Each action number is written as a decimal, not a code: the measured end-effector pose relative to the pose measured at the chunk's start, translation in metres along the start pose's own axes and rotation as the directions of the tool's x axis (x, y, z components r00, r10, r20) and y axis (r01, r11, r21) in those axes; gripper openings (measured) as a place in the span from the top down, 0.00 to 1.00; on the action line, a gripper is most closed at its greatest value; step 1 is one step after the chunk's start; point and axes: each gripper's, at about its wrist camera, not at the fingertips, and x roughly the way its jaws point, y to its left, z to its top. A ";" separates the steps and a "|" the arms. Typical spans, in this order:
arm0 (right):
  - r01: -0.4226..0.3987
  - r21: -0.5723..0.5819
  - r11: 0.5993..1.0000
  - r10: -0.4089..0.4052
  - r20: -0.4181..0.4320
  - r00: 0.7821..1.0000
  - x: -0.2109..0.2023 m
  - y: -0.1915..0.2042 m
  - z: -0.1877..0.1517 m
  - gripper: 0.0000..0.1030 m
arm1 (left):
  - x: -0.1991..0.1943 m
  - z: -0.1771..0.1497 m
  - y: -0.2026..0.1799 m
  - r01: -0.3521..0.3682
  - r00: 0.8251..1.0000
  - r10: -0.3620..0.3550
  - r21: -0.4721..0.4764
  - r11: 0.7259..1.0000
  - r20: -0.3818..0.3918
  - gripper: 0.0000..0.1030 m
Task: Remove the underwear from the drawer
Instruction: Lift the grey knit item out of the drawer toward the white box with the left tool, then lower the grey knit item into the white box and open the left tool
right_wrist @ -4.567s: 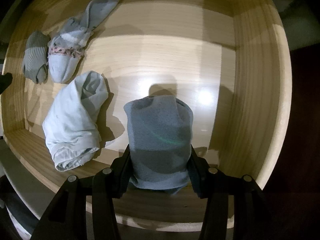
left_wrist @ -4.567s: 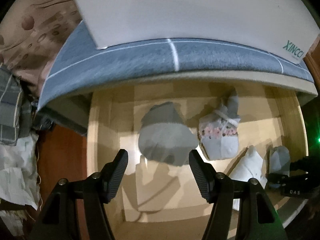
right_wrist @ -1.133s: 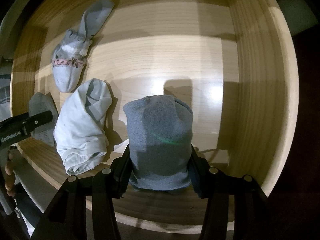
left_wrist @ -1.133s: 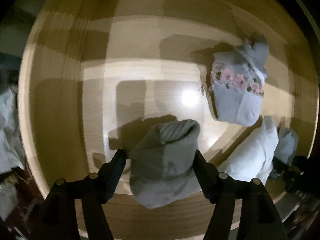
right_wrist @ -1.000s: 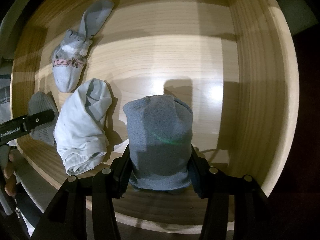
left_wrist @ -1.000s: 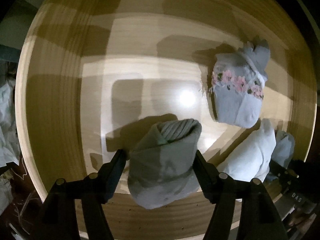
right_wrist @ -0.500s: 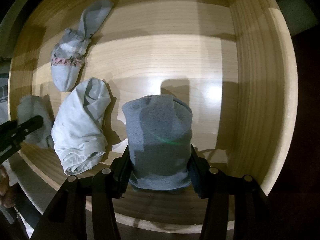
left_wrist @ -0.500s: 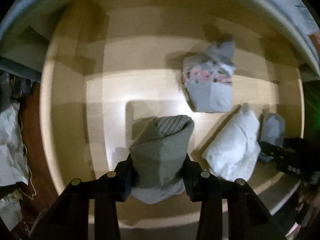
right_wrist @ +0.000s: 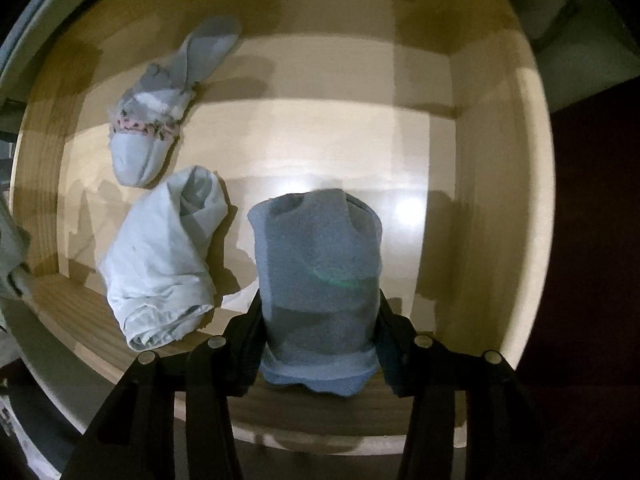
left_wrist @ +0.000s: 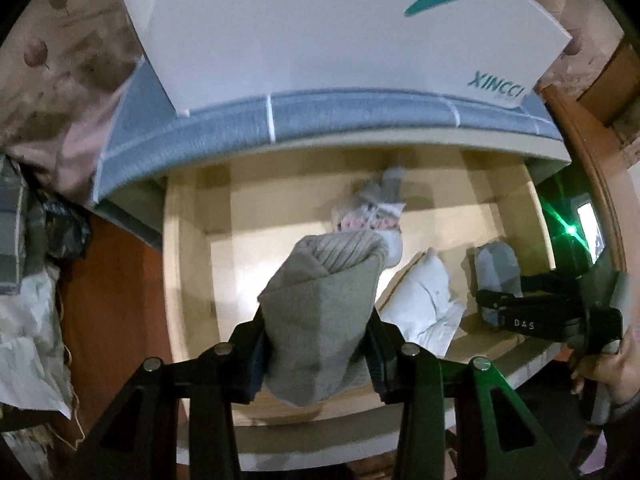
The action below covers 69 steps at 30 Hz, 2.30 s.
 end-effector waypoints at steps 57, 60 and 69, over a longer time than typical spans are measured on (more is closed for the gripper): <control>-0.064 0.041 0.997 0.067 -0.072 0.995 0.012 -0.014 0.001 0.54 | -0.077 0.165 -0.002 -0.159 0.920 0.159 -0.029 0.987 0.358 0.55; -0.068 0.043 0.997 0.071 -0.073 0.995 0.013 -0.014 0.003 0.54 | -0.072 0.165 0.001 -0.162 0.928 0.169 -0.047 0.986 0.332 0.52; -0.053 0.037 0.998 0.056 -0.074 0.996 0.014 -0.005 0.005 0.54 | -0.089 0.160 0.008 -0.152 0.923 0.169 -0.078 0.985 0.347 0.42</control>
